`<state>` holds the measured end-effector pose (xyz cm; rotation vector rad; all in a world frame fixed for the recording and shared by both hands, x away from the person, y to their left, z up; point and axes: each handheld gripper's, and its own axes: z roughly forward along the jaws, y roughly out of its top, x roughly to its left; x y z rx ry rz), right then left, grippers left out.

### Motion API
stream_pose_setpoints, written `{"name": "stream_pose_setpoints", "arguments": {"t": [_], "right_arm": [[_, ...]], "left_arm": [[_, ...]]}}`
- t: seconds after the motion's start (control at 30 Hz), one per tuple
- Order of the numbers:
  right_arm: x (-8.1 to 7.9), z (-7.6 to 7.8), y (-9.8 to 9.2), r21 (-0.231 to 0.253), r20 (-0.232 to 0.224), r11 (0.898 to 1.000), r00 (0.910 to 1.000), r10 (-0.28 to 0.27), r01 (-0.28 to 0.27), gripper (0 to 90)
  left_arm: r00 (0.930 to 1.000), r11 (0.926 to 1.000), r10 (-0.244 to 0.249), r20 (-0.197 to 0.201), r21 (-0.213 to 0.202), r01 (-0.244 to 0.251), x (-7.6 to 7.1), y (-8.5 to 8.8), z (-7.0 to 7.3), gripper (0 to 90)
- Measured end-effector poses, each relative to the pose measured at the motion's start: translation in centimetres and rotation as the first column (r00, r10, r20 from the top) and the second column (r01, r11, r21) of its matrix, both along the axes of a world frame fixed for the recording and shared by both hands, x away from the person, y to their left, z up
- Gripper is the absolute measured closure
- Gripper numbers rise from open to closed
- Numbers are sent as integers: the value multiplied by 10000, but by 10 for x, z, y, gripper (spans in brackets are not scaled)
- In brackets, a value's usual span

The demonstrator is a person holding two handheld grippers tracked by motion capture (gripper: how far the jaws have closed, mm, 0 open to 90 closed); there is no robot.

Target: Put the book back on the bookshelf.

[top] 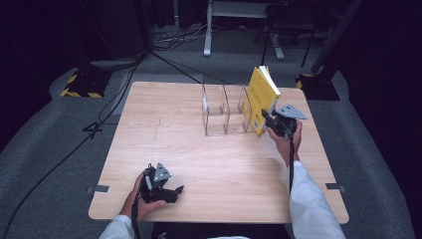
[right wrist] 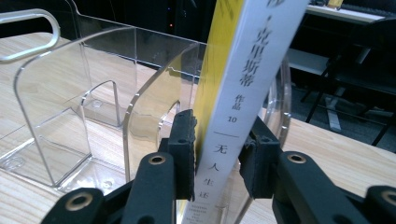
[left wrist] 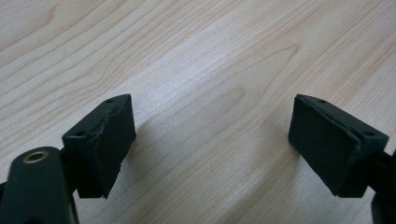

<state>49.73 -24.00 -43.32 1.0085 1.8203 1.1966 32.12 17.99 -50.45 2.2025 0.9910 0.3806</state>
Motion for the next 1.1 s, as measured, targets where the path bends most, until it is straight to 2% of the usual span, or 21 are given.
{"name": "stream_pose_setpoints", "arguments": {"t": [0.2,0.57,1.1], "right_arm": [[-6,6,-6,-22,60,10000,10000,-21,21,688],[-10,9,-13,-102,-118,9999,9999,82,-83,688],[-18,17,-20,-634,-454,9970,9981,416,-445,688]], "left_arm": [[10000,10000,-1,-20,-21,1,0,0,0,153],[10000,10000,-51,3,26,51,1,0,0,153],[10000,10000,-51,0,25,51,1,0,0,152]]}}
